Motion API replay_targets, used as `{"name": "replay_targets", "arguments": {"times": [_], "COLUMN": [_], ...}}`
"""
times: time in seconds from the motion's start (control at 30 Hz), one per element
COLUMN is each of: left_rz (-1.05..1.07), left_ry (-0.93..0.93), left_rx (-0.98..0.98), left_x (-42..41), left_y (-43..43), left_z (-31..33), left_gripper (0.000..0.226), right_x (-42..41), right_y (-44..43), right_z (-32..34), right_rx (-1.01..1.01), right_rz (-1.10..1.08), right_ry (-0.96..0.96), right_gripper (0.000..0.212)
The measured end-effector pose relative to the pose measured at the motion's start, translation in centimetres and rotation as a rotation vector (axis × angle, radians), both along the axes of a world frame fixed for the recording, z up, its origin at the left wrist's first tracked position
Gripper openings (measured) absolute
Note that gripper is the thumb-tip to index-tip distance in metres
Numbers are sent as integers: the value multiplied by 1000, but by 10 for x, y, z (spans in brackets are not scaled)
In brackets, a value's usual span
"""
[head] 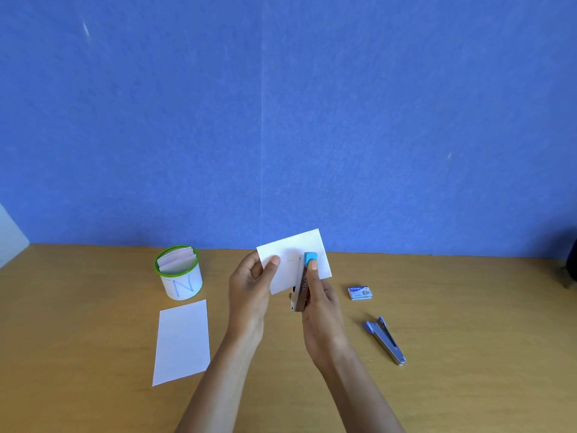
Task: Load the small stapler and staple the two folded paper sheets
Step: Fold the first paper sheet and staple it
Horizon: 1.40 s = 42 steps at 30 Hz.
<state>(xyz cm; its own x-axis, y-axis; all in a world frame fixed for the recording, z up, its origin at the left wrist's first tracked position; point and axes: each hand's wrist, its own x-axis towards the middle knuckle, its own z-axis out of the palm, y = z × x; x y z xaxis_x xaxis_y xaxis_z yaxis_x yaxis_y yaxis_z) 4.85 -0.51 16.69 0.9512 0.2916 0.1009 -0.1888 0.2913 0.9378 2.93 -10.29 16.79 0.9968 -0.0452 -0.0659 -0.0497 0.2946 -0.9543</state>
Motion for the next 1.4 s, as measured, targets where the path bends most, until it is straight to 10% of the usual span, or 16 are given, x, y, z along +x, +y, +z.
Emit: {"name": "replay_targets", "arguments": {"times": [0.5,0.87,1.1,1.4], "left_rz": [99,-57,23,171], "left_ry": [-43,-14,15,-189], "left_rx": [116,74,131,462], "left_x": [9,5,5,2], "left_y": [8,14,15,21], "left_z": [-5,-2,-6,-9], "left_gripper": [13,26,18,47], "right_x": [6,15,24,32], "right_y": [-12,-21,-28,-66], "right_z": [-3,-11,-20,-93], "right_rx": [-38,30,14,-721], "right_rz": [-104,-172,-202,-286], "right_ry": [21,73,227,153], "right_gripper": [55,15,47,25]}}
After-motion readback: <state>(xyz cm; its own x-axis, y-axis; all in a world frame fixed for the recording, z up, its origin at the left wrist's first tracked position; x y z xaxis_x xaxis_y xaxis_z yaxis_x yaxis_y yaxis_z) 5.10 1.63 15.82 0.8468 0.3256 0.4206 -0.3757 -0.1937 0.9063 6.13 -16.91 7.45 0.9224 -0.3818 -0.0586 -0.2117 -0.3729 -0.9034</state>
